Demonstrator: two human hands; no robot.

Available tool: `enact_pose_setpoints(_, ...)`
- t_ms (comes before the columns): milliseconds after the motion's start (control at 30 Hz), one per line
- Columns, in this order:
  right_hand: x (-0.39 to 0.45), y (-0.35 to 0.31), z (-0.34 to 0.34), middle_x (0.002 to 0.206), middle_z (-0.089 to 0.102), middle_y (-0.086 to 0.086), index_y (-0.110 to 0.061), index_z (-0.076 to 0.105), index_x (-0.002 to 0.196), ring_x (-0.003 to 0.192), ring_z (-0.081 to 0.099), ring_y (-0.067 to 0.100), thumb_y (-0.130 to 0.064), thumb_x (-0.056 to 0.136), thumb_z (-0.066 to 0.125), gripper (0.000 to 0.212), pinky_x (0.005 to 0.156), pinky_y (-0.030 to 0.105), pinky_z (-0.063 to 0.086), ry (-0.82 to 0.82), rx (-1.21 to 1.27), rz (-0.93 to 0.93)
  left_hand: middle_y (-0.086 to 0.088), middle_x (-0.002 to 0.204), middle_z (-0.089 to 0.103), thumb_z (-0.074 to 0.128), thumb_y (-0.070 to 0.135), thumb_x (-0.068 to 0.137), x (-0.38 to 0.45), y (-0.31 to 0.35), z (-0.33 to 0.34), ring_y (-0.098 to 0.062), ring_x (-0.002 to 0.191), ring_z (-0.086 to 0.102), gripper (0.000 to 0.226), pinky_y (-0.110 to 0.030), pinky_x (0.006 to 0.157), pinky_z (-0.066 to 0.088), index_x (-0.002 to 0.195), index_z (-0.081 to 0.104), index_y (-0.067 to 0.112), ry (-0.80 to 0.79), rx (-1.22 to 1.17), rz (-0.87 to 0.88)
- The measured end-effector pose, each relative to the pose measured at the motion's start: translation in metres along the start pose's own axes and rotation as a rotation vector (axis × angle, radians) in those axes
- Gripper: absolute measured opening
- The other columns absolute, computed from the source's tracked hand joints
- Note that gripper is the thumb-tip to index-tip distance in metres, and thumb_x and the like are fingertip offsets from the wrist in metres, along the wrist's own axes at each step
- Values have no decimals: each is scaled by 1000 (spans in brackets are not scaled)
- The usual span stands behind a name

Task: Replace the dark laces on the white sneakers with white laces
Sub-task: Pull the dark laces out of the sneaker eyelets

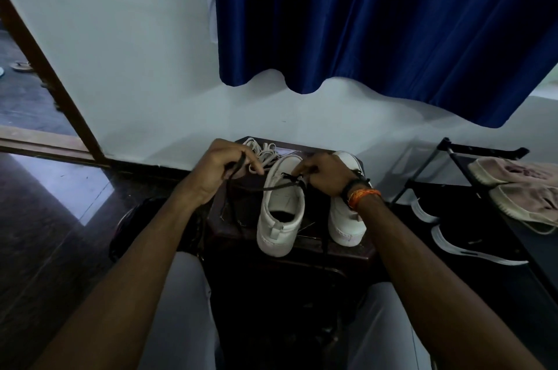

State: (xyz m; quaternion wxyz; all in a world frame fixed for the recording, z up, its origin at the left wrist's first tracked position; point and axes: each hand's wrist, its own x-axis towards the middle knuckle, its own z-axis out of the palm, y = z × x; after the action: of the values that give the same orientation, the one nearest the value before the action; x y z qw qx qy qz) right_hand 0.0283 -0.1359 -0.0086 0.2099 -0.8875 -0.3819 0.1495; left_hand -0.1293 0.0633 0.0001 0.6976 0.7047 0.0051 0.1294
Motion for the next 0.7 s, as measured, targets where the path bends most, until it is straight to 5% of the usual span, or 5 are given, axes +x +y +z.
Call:
enact_pose_setpoints(133,1,2,-1,87,72,-4,-21,79,101,81,62,8,-1,82,60,33,85,28,54,-1,66,42,1,37,32,36,16,67,-2,11,-11,-17,40,16,45,-31,52,23,74,67,-15,47,-19,-84)
enact_pose_setpoints(367,2,-1,1,94,75,7,-16,74,94,86,74,23,4,86,62,24,76,35,63,-61,182,92,-1,49,48,59,30,98,-4,5,5,-14,45,40,33,-22,48,32,79,78,10,-37,439,-294)
enact_pose_setpoints(433,4,1,1,95,75,9,-14,75,96,86,74,24,4,83,64,25,79,39,63,-62,177,97,7,66,65,73,44,89,-3,1,7,-8,60,58,23,-21,57,40,83,77,22,-66,662,-260)
enact_pose_setpoints(533,5,4,2,90,75,10,-15,76,95,85,73,23,8,77,64,31,80,42,62,-66,158,100,11,92,67,78,67,70,-4,-3,14,-4,86,62,50,-26,74,51,98,69,26,-114,881,-261)
enact_pose_setpoints(700,4,4,5,83,74,6,-20,74,91,72,71,23,0,79,63,26,75,36,61,16,157,104,6,55,63,78,48,83,-5,-6,24,-4,51,61,30,-23,56,45,81,65,20,-192,967,-311)
